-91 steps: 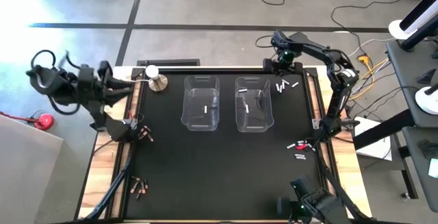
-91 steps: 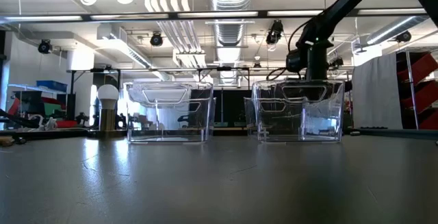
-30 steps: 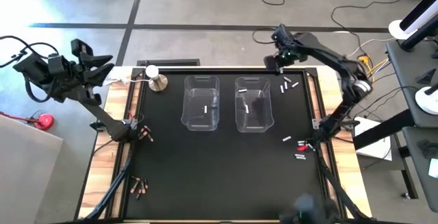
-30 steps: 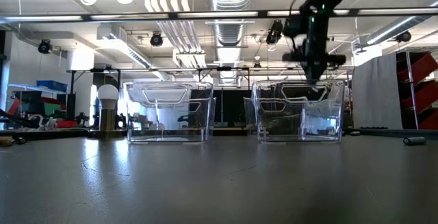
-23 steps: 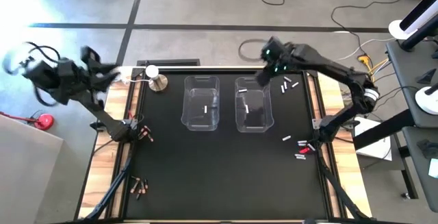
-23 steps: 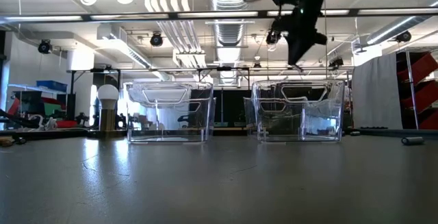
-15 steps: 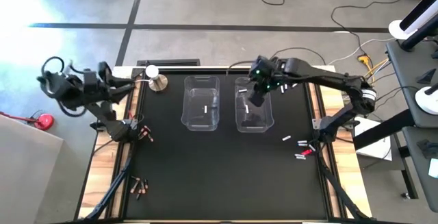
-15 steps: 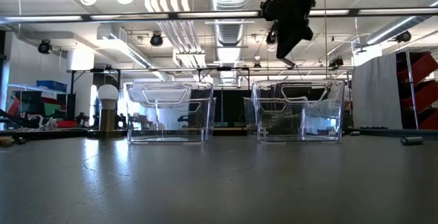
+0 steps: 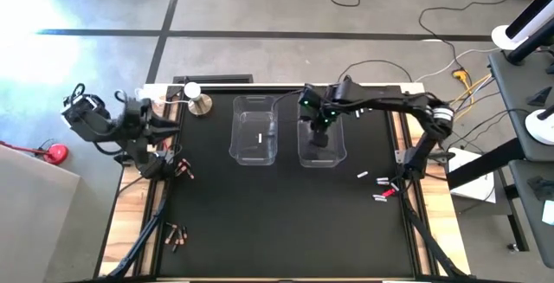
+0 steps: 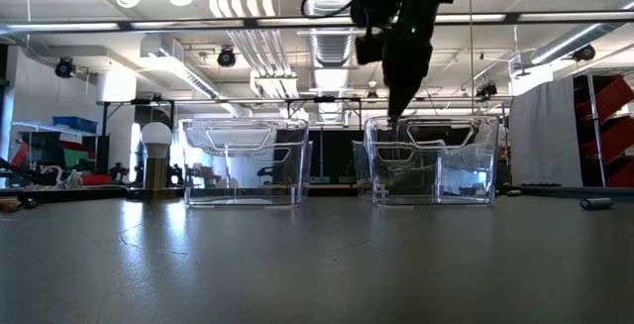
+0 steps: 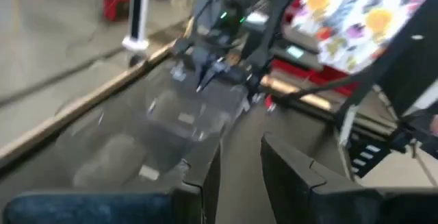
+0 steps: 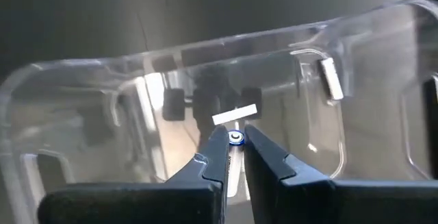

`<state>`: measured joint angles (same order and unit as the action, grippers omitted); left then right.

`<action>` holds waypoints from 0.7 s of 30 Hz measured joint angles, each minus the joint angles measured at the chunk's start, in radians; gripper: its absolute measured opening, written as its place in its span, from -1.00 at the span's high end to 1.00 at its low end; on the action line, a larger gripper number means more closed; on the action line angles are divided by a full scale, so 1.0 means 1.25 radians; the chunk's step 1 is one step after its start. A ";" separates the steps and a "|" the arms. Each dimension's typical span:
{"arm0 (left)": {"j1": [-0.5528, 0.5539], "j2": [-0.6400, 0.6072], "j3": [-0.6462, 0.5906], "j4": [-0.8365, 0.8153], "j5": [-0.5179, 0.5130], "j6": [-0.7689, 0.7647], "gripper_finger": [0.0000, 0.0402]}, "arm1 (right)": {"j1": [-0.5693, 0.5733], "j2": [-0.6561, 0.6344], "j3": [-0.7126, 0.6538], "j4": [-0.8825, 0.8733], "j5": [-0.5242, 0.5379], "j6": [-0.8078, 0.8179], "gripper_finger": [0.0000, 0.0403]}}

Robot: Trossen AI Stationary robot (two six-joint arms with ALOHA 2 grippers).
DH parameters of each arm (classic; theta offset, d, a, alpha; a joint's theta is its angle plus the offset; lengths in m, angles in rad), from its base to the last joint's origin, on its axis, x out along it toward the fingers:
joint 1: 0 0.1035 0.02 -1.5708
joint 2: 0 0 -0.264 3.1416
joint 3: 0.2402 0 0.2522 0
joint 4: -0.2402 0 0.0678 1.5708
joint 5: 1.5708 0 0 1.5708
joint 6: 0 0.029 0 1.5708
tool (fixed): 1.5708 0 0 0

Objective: Sort batteries
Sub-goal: Put the white battery into the right transparent bin

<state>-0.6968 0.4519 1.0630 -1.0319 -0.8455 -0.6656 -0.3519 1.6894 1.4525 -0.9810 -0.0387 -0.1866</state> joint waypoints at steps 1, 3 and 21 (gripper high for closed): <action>0.000 0.000 0.000 -0.037 0.000 -0.041 0.57 | -0.003 0.015 0.000 0.000 0.000 -0.021 0.88; 0.000 0.000 -0.005 -0.107 0.000 -0.106 0.57 | -0.007 0.045 -0.001 0.005 0.002 -0.065 0.88; 0.000 -0.003 -0.065 -0.217 -0.023 -0.292 0.57 | -0.068 0.175 -0.014 0.146 0.033 -0.244 0.88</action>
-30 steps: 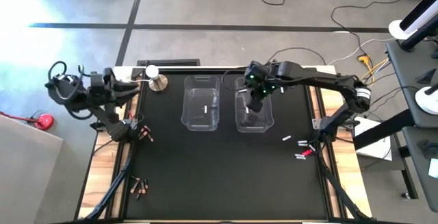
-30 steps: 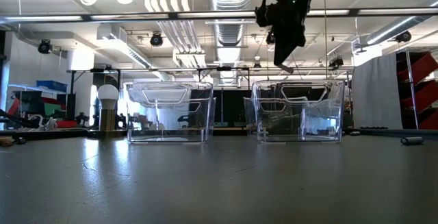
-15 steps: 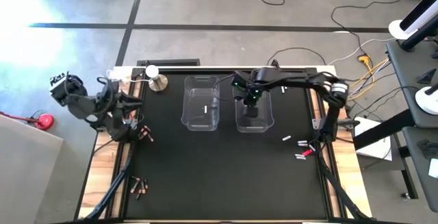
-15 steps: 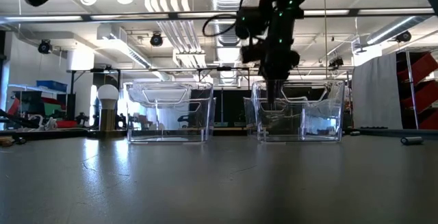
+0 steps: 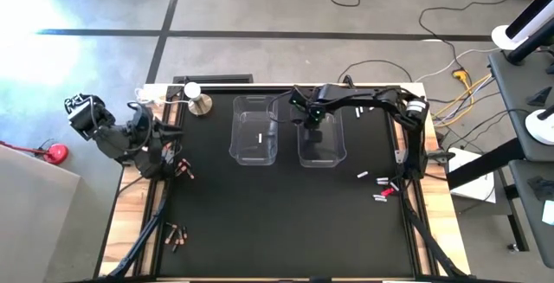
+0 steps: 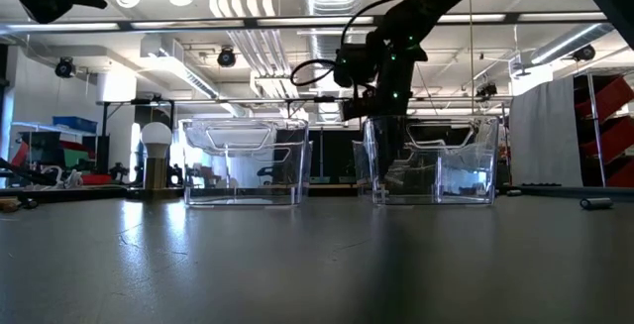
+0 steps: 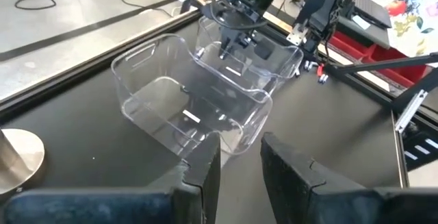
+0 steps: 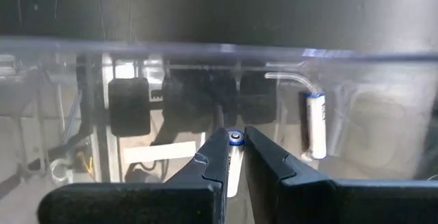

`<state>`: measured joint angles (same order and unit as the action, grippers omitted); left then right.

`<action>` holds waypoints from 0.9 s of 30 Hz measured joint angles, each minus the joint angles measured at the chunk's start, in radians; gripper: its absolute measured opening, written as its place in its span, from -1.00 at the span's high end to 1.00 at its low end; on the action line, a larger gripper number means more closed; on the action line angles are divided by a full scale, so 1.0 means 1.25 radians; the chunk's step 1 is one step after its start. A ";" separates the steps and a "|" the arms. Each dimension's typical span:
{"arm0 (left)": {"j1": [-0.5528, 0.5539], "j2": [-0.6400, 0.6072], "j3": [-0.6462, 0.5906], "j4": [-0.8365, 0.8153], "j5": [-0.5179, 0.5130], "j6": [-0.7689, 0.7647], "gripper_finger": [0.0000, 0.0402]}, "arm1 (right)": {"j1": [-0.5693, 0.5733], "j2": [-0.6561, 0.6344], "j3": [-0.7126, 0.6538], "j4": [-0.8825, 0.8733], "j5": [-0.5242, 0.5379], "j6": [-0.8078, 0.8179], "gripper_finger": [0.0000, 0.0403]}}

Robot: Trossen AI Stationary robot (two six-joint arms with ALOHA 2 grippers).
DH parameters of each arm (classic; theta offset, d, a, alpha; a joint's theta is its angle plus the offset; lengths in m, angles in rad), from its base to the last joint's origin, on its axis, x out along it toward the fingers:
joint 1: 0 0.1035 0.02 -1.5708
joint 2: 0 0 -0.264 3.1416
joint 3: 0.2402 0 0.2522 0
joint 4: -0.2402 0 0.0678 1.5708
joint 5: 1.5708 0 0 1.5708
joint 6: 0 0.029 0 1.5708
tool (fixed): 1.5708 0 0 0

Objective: Sort batteries
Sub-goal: Put the white battery into the right transparent bin

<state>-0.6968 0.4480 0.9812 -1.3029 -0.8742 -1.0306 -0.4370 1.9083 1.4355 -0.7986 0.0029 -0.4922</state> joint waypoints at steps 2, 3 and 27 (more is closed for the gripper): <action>0.000 -0.002 0.000 0.000 -0.006 0.000 0.57 | 0.000 0.000 -0.013 0.008 -0.001 0.010 0.88; 0.000 -0.003 0.000 0.000 -0.008 0.000 0.57 | 0.000 0.000 -0.021 0.012 -0.001 0.027 0.88; 0.000 -0.015 0.000 -0.001 -0.075 0.018 0.57 | 0.002 -0.045 -0.082 0.098 0.085 0.153 0.39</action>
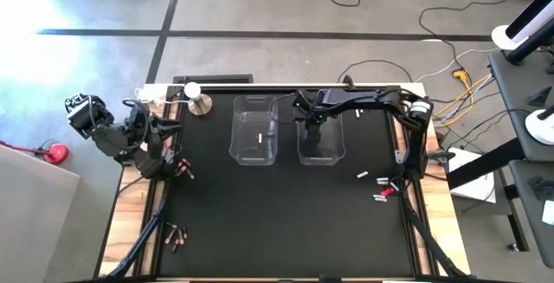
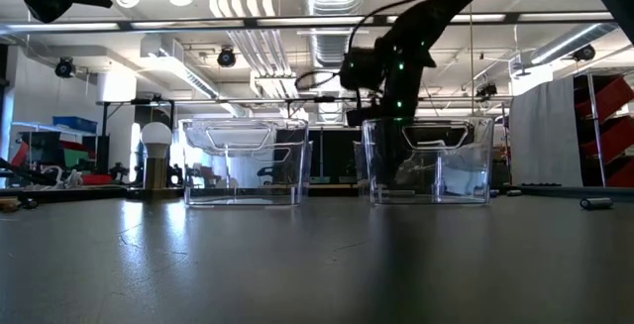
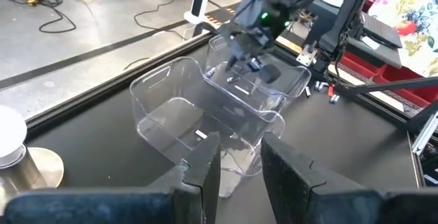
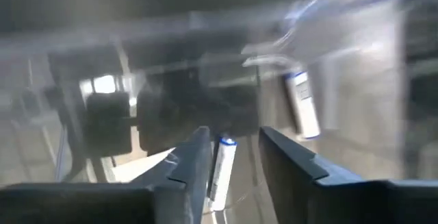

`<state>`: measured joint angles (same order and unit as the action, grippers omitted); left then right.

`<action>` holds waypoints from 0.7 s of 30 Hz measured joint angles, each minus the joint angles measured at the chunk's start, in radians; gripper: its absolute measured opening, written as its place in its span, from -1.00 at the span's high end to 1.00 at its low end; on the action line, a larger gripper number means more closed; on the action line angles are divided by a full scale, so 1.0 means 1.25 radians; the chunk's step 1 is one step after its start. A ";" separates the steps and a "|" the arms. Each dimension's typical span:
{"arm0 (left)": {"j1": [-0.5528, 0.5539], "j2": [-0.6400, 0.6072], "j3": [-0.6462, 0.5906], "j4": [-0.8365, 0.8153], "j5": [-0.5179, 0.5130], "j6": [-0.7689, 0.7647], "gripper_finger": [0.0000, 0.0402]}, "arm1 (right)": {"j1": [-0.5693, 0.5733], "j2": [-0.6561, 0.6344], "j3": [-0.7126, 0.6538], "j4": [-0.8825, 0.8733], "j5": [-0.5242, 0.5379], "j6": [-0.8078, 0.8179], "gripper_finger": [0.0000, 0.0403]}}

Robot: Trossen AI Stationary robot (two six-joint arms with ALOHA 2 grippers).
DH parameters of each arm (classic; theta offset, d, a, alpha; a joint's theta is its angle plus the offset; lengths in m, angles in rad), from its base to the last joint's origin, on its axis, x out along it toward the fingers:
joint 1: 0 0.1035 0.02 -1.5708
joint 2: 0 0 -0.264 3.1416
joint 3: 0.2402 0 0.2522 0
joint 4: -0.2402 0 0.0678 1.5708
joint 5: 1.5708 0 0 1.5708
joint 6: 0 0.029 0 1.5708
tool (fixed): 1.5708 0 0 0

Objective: Sort batteries
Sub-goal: Put the white battery into the right transparent bin

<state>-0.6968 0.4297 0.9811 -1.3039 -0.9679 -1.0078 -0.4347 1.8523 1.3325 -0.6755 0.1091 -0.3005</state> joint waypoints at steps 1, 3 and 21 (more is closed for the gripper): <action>0.000 0.000 0.000 0.000 -0.010 0.001 0.57 | 0.000 -0.016 0.003 0.000 0.000 0.006 0.35; 0.000 0.000 0.000 0.001 -0.036 0.003 0.57 | 0.000 -0.052 0.005 0.001 0.000 0.015 0.28; 0.000 -0.001 0.000 0.001 -0.162 0.050 0.57 | -0.170 -0.351 -0.101 -0.113 0.116 0.625 0.04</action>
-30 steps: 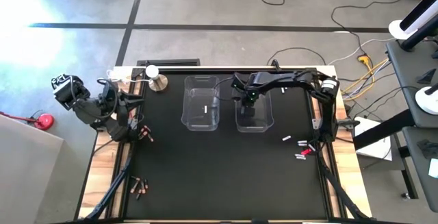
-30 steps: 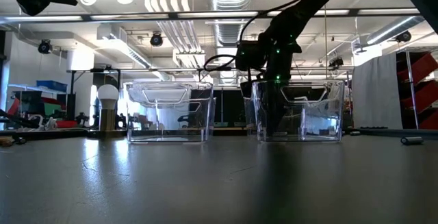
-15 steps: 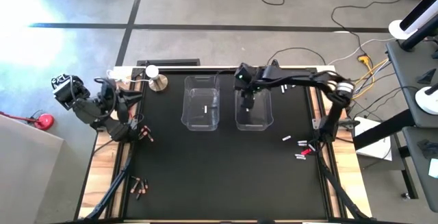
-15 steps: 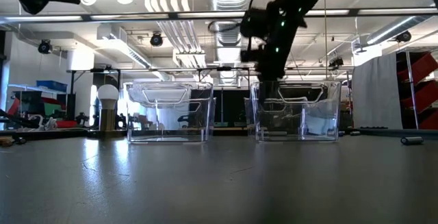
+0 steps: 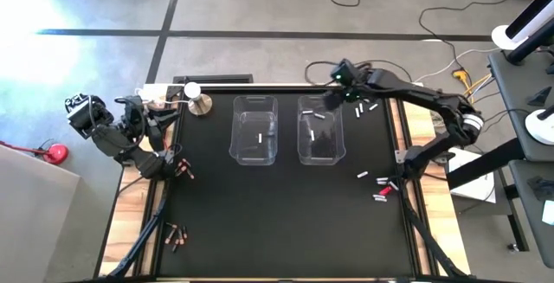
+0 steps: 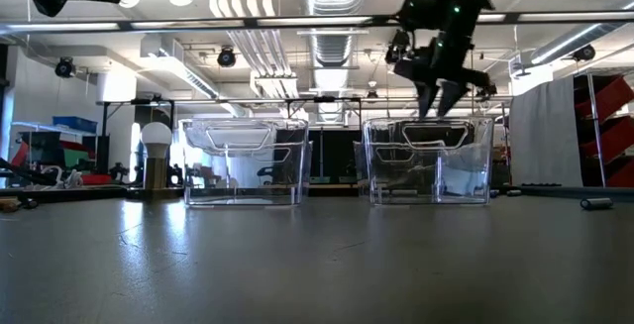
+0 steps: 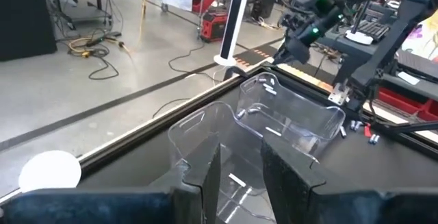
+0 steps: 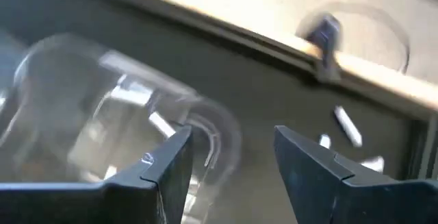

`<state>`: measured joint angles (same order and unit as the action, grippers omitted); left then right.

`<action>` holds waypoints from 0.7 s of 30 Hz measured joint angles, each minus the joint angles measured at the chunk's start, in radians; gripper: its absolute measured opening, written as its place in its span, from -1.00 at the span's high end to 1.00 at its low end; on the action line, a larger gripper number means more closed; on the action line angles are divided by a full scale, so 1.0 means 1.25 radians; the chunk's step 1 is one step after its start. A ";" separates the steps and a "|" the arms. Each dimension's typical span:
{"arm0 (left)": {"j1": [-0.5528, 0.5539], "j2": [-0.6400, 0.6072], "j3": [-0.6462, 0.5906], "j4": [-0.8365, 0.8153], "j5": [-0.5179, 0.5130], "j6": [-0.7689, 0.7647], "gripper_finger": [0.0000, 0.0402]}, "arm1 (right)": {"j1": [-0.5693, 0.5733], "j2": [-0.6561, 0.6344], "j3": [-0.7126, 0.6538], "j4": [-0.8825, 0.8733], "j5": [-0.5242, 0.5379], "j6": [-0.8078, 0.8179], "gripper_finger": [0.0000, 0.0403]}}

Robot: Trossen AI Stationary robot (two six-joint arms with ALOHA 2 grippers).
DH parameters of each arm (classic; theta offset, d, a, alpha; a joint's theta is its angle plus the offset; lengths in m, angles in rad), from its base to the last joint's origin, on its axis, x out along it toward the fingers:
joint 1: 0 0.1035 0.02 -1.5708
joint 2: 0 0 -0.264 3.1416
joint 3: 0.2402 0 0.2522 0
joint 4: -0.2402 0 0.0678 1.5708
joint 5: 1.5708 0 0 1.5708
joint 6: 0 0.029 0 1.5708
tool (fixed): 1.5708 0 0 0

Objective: Sort batteries
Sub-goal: Put the white battery into the right transparent bin

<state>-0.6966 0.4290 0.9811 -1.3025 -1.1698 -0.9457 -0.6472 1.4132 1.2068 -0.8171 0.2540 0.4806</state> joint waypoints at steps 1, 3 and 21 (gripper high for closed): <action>0.000 0.000 0.000 0.000 0.000 0.002 0.57 | -0.023 -0.012 -0.013 0.006 -0.001 0.050 0.04; 0.000 0.000 0.000 0.000 0.000 0.002 0.57 | -0.072 -0.030 -0.035 0.023 0.000 0.130 0.06; 0.000 0.001 0.000 0.081 -0.028 0.002 0.57 | -0.361 0.237 0.015 -0.066 -0.176 -0.048 0.22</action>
<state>-0.6964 0.4297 0.9813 -1.2008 -1.2043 -0.9436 -1.0987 1.7096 1.2259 -0.8997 0.0339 0.4207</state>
